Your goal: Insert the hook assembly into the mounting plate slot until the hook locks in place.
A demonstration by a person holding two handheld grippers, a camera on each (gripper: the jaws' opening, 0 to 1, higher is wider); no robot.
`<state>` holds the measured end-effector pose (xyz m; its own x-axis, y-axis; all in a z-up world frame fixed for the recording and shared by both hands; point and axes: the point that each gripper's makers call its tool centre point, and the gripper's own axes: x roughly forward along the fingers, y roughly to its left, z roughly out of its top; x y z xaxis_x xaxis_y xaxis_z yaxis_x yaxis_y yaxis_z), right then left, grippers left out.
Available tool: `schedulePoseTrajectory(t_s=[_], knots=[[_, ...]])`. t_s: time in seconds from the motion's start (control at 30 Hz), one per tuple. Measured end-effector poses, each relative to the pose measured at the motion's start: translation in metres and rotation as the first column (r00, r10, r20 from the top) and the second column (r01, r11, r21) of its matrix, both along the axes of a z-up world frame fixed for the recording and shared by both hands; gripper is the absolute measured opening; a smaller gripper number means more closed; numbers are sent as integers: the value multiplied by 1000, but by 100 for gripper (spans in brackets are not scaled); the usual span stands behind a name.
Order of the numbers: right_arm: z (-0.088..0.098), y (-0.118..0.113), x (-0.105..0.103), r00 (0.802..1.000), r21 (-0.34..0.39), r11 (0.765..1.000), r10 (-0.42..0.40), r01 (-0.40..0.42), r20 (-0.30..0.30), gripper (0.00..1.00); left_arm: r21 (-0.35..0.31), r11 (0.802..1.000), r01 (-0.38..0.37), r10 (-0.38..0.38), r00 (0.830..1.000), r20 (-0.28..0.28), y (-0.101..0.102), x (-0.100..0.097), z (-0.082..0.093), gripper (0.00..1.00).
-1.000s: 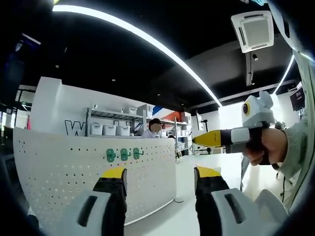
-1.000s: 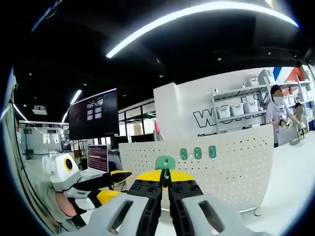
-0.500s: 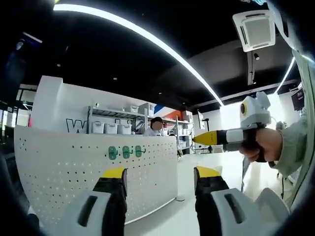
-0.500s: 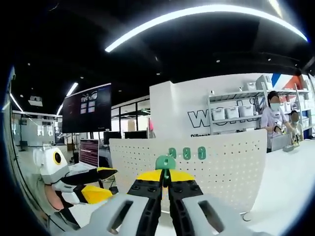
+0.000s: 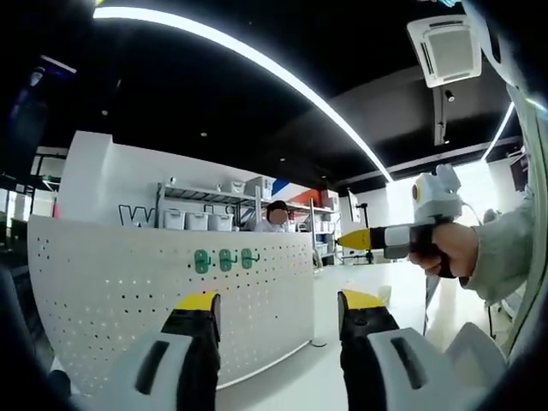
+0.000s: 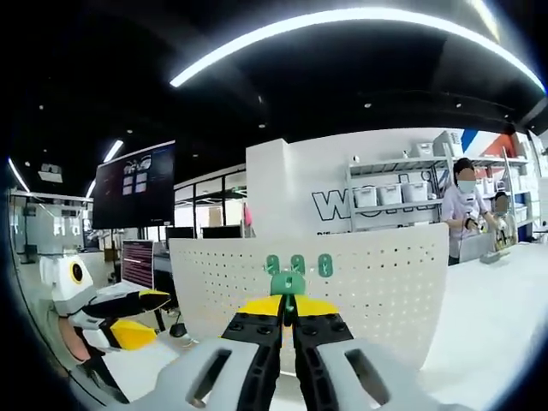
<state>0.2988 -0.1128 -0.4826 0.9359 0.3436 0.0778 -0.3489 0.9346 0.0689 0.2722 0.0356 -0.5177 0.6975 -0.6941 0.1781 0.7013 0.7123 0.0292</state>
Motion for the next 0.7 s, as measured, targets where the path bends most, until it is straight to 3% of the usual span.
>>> schedulePoseTrajectory(t_s=[0.7], knots=[[-9,-17,28,999,15,999,-37,37,-18,1,-3,998,-62,62,998,3,15,7,-3,56]])
